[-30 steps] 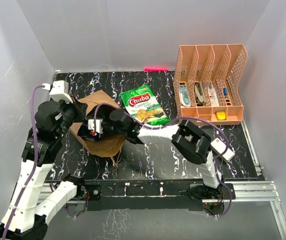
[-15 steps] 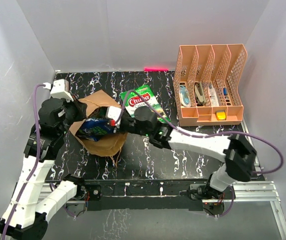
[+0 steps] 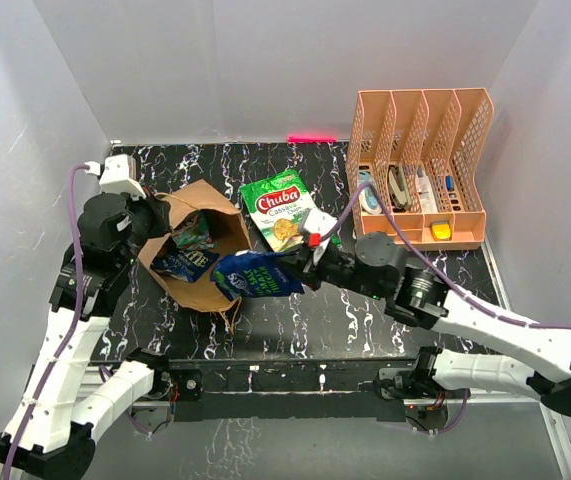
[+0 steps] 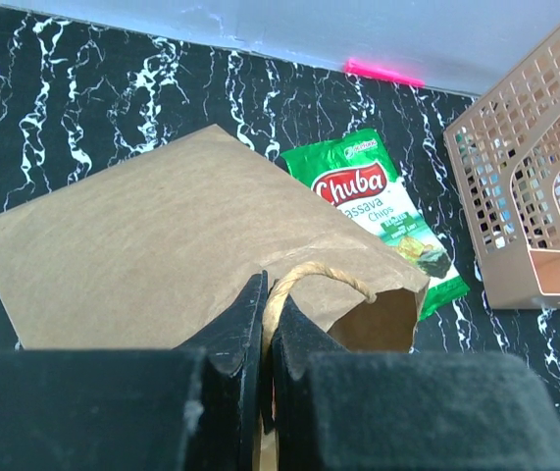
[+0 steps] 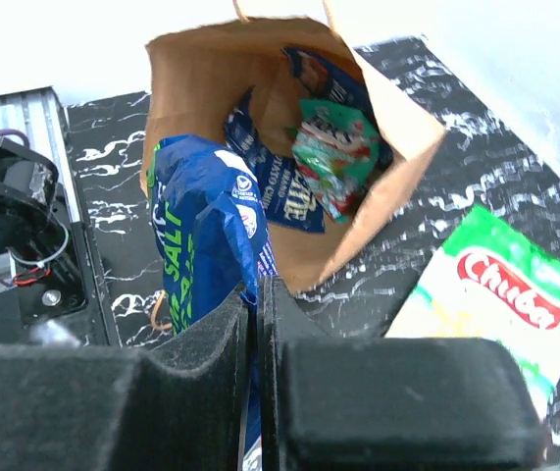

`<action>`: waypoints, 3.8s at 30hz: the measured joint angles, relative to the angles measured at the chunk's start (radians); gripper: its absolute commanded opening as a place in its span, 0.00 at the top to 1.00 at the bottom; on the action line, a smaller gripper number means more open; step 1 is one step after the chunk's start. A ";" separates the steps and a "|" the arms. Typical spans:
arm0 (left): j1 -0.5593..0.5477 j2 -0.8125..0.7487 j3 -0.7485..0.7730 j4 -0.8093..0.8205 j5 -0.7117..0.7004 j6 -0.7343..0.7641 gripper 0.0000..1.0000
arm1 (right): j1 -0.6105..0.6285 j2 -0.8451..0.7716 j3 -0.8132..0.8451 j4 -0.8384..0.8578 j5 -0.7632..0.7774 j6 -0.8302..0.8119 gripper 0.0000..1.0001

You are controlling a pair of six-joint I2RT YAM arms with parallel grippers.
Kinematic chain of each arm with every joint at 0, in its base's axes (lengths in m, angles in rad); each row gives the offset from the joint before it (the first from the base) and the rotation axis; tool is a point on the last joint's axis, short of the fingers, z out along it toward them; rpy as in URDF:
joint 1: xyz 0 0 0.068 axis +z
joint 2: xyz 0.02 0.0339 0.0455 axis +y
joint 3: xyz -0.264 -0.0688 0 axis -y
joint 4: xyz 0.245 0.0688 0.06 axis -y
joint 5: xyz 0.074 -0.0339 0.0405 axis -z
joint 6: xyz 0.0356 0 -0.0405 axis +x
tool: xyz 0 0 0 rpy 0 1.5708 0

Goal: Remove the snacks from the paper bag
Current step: Take out the snack from the paper bag, then place the snack at the center of the board, then take out the snack from the paper bag.

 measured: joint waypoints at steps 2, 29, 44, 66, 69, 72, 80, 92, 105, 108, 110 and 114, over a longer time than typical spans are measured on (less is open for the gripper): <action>0.000 0.003 0.000 0.022 -0.008 0.001 1.00 | 0.000 -0.044 0.003 -0.063 0.053 0.046 0.92; -0.022 0.072 -0.133 0.484 -0.164 0.044 1.00 | -0.438 0.334 0.262 -0.356 0.354 0.492 0.92; -0.049 -0.035 -0.234 0.552 -0.180 0.124 1.00 | -0.604 0.725 0.324 0.182 0.060 0.771 0.92; -0.095 -0.094 -0.299 0.586 -0.220 0.124 1.00 | -0.603 0.640 0.142 -0.092 0.169 0.681 0.38; -0.103 -0.093 -0.300 0.589 -0.233 0.125 1.00 | -0.590 0.542 0.113 -0.131 0.154 0.666 0.34; -0.105 -0.092 -0.300 0.599 -0.245 0.127 1.00 | -0.550 0.427 0.039 -0.148 0.140 0.661 0.31; -0.117 -0.082 -0.306 0.607 -0.294 0.130 1.00 | -0.265 0.319 -0.050 -0.237 0.161 0.589 0.29; -0.127 -0.176 -0.334 0.510 -0.312 0.089 1.00 | 0.054 0.348 0.050 -0.047 0.145 0.089 0.15; -0.127 -0.220 -0.398 0.529 -0.181 0.130 1.00 | 0.113 0.764 0.211 0.389 0.105 -0.664 0.28; -0.127 -0.244 -0.416 0.532 -0.189 0.134 1.00 | 0.083 0.861 0.261 0.441 0.113 -0.767 0.29; -0.127 -0.244 -0.416 0.539 -0.200 0.134 1.00 | 0.054 0.910 0.281 0.477 0.113 -0.828 0.28; -0.127 -0.243 -0.416 0.559 -0.205 0.135 1.00 | 0.002 0.991 0.320 0.560 0.129 -0.948 0.25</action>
